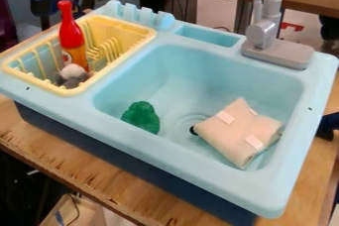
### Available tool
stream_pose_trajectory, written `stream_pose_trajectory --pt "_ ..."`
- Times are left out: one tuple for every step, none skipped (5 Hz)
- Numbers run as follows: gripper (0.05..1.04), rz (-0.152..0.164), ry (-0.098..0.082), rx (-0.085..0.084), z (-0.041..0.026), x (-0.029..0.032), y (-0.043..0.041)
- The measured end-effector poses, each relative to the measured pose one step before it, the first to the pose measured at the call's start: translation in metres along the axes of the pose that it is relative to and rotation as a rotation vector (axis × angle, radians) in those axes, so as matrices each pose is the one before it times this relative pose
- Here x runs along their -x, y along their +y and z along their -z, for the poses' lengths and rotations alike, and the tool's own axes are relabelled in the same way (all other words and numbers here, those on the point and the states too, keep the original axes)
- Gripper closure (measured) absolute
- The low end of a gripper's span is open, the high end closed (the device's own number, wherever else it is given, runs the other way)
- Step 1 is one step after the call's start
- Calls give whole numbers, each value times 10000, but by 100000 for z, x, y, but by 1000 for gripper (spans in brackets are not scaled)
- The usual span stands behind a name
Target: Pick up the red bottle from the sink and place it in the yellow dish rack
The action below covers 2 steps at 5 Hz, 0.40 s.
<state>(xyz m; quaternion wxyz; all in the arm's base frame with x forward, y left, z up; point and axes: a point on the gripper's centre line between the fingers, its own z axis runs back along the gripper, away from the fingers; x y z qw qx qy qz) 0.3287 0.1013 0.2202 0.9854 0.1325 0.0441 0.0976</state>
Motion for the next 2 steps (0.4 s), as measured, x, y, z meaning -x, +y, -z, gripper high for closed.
stream_pose_trajectory --pt "82 440 -1469 153 -4579 2396 -486" --pt "82 1242 -430 877 -834 2681 -2279"
